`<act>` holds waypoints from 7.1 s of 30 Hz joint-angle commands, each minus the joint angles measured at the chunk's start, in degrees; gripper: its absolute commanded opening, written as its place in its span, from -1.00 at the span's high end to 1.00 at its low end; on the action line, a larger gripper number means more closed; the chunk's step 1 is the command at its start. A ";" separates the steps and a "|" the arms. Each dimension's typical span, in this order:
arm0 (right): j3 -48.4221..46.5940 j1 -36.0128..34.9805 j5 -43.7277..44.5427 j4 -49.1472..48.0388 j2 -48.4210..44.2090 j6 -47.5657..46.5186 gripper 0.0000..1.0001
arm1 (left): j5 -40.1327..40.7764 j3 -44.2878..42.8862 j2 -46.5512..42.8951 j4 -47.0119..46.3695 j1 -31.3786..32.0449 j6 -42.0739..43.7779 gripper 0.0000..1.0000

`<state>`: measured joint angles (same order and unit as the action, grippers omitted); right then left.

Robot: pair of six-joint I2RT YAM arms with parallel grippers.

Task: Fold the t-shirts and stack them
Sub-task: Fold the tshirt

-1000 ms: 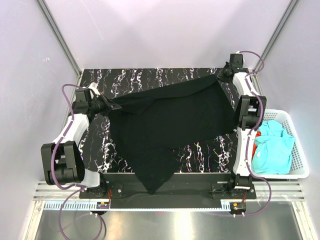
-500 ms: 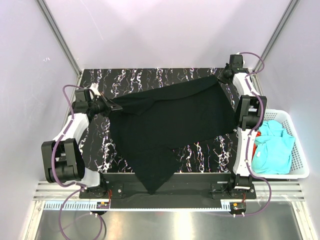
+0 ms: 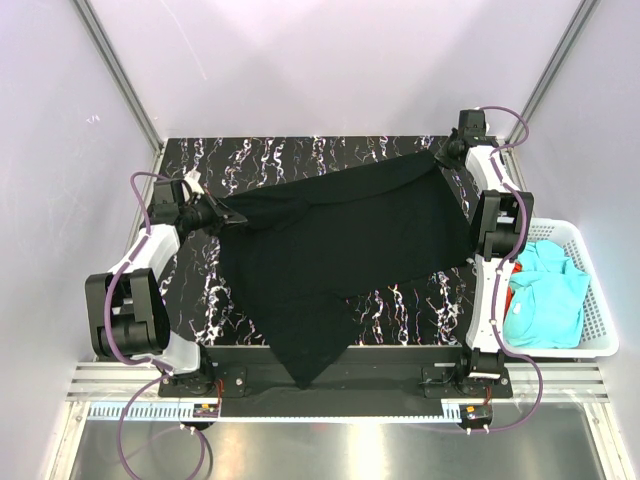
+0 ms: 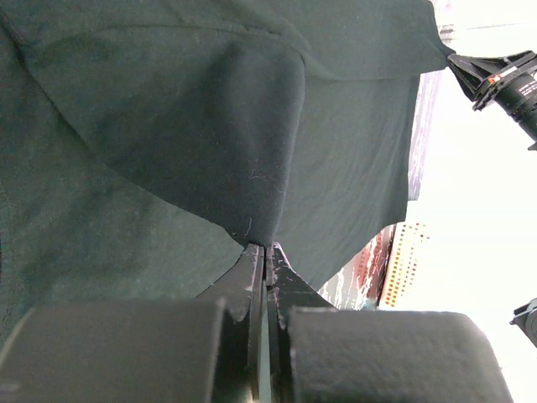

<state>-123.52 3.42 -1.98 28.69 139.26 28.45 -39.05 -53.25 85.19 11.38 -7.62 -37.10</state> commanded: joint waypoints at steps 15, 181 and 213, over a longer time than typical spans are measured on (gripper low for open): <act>-0.84 0.01 1.63 1.37 -1.27 -0.50 0.99 | -1.56 0.00 -0.99 2.16 -0.29 1.77 1.00; 36.76 -20.99 -35.90 -7.84 -26.91 5.66 -0.20 | 18.38 5.52 -9.68 8.40 10.86 7.04 -0.42; 53.41 -26.45 -35.99 -22.71 -33.01 10.49 -0.09 | 15.13 1.05 1.04 2.95 15.27 10.56 1.00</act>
<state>-65.41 -21.91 -37.60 8.29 104.20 37.87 -21.26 -48.66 86.91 16.86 7.62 -26.04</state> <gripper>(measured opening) 0.553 0.040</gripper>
